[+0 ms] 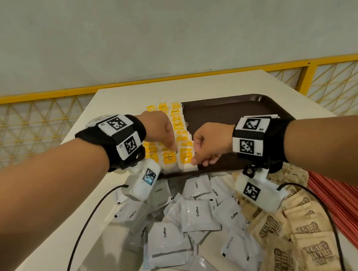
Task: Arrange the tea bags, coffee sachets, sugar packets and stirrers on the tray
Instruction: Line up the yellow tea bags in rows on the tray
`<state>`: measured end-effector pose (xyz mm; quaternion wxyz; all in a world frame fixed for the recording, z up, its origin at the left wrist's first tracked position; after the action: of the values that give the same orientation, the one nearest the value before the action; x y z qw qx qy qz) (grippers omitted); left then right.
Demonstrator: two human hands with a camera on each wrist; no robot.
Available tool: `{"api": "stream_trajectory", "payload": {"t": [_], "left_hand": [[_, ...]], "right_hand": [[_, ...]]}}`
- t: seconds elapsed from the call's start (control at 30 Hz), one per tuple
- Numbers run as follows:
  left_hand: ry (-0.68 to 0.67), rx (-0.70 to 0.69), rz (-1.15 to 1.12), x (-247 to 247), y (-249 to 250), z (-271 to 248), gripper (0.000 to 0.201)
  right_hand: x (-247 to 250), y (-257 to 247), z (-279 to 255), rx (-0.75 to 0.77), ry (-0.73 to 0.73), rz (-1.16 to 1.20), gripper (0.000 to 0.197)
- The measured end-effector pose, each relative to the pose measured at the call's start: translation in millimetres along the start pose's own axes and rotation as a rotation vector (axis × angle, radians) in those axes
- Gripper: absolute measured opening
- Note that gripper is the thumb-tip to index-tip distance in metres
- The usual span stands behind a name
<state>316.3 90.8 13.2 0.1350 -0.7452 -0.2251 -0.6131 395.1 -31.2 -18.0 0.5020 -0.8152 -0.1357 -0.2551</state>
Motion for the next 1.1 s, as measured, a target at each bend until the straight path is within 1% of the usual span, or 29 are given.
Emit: {"api": "stream_trajectory", "payload": {"t": [0.13, 0.2, 0.33, 0.47, 0.6, 0.73, 0.83, 1.0, 1.1], "left_hand": [[0.110, 0.021, 0.011, -0.6, 9.9, 2.4, 0.023], [0.131, 0.042, 0.012, 1.3, 12.6, 2.6, 0.027], [0.074, 0.050, 0.075, -0.2, 17.1, 2.0, 0.032], [0.062, 0.035, 0.082, -0.7, 17.1, 3.1, 0.033], [0.008, 0.005, 0.069, -5.8, 13.2, 4.9, 0.028], [0.017, -0.021, 0.105, -8.0, 14.8, 4.0, 0.025], [0.016, -0.015, 0.112, -7.0, 14.5, 2.4, 0.024], [0.028, -0.003, 0.115, -6.9, 15.4, 1.1, 0.023], [0.008, 0.007, 0.100, -7.0, 13.4, 1.1, 0.024]], "right_hand": [[-0.9, 1.5, 1.2, 0.007, 0.051, 0.069, 0.023], [2.5, -0.2, 1.2, 0.046, 0.089, 0.105, 0.019], [8.3, -4.3, 0.8, 0.088, 0.105, 0.075, 0.012], [7.4, -3.4, 2.7, 0.036, 0.127, 0.117, 0.014], [2.4, -2.2, 0.1, 0.001, 0.082, 0.124, 0.019], [1.4, 1.0, -1.9, -0.048, 0.067, 0.220, 0.021], [-1.4, 2.9, -0.8, -0.079, 0.037, 0.292, 0.021], [-3.3, 5.2, 0.3, -0.116, 0.026, 0.319, 0.019], [-0.3, 6.2, -0.8, -0.127, 0.036, 0.312, 0.016]]}}
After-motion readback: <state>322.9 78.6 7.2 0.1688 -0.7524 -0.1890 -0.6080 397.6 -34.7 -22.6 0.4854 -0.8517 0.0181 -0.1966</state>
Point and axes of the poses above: each hand's wrist, its own z-axis towards the middle knuckle, its own x-axis out of the back of the hand, y = z × x, the point moved 5 cm from there along z, towards the middle knuckle, and after that the axes turned 7 degrees about z, right-handed, at the moved point
